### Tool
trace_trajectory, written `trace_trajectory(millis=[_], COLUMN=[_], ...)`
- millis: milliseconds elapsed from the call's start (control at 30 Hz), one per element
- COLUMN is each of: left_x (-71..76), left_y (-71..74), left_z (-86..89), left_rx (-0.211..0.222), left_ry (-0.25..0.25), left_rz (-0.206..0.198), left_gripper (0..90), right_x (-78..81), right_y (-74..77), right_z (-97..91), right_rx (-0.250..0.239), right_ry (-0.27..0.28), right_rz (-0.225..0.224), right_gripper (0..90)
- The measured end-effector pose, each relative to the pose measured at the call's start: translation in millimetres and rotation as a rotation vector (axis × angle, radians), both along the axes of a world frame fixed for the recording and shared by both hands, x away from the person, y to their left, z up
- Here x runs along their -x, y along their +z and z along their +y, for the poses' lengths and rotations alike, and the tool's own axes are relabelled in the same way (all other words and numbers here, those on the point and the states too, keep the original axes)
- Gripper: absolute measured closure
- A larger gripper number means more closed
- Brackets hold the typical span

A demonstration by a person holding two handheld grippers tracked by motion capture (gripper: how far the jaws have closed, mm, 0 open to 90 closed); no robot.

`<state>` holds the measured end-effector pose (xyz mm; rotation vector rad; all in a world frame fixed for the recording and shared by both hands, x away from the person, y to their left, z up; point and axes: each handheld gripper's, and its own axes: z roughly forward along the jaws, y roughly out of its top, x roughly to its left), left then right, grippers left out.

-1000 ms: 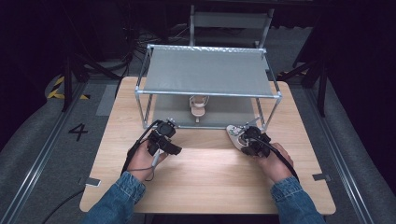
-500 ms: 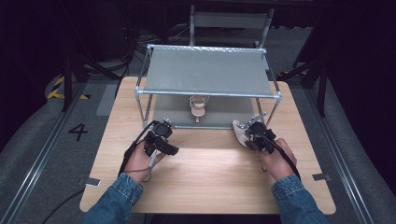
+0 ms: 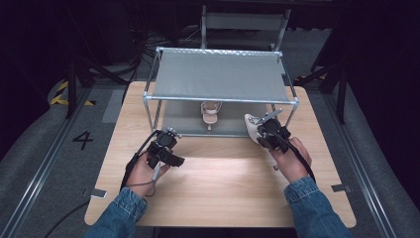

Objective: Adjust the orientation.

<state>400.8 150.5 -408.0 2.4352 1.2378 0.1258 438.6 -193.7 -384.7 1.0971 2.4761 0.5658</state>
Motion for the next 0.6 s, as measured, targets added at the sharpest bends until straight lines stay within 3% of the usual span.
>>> trace_trajectory(millis=[600], left_x=[3.0], left_y=[-0.8], left_z=[14.4], left_rx=[0.012], left_ry=[0.027], left_rz=[0.0], left_gripper=[43.4], right_x=[-38.0], right_y=[-18.1], right_z=[40.9], right_rx=[0.041], right_ry=[0.011], right_rz=[-0.034], right_gripper=[84.6])
